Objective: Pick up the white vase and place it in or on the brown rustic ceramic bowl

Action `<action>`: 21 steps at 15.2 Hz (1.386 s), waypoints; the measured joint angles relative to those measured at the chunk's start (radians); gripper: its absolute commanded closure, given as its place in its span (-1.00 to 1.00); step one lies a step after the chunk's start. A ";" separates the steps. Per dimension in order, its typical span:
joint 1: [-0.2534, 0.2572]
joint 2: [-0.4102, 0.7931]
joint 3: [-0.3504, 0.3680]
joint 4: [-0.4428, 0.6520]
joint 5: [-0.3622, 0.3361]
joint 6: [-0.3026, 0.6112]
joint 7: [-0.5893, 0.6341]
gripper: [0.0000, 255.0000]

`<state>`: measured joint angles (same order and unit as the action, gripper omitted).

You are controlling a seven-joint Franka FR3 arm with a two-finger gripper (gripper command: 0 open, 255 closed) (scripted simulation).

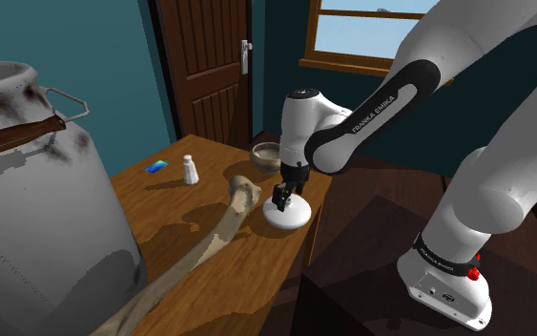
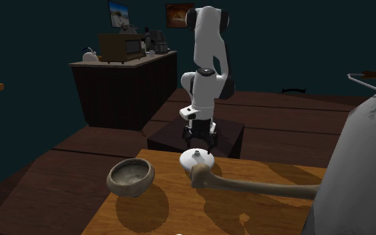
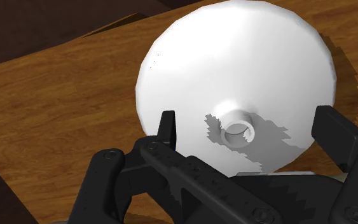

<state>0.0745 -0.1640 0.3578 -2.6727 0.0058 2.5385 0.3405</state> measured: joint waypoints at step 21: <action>0.019 -0.113 -0.019 0.039 0.049 -0.148 -0.042 1.00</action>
<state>0.0937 -0.2773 0.3383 -2.6334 0.0543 2.3908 0.2983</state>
